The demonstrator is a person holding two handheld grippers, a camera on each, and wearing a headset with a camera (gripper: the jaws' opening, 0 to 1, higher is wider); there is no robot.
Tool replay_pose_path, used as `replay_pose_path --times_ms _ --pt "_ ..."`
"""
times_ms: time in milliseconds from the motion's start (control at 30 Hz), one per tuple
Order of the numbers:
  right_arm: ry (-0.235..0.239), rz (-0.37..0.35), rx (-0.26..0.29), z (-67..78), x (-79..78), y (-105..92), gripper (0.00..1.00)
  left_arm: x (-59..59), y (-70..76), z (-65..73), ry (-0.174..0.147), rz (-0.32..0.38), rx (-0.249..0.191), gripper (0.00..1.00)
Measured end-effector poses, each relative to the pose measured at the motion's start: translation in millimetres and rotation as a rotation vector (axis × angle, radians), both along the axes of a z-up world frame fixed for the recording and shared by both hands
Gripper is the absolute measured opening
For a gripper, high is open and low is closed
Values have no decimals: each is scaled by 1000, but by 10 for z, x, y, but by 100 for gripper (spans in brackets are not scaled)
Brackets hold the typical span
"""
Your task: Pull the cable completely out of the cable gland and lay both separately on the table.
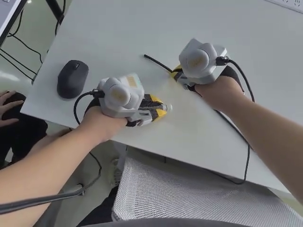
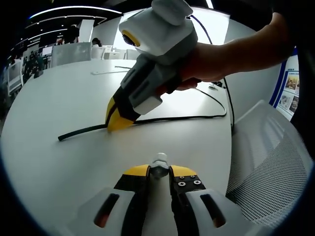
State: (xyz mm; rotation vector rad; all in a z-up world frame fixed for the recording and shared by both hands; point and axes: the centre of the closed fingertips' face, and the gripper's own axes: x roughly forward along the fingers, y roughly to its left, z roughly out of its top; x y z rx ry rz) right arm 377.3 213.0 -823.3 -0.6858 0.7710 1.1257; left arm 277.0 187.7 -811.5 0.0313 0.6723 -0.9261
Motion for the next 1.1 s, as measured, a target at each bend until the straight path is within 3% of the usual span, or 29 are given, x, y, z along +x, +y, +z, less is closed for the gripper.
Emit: replay_pose_path --times_ms 267,300,567,1100 --pt "-15 28 -7 9 -8 8 0 1 -2 -17 -11 -21 58 17" --pt "-20 33 -10 13 -13 10 0 7 3 -14 -26 -27 80 17" --pt "-47 62 -23 26 -21 20 0 23 11 -53 -40 -50 124 16" --pt "-59 64 -32 47 43 24 9 65 28 -106 -43 -42 141 22"
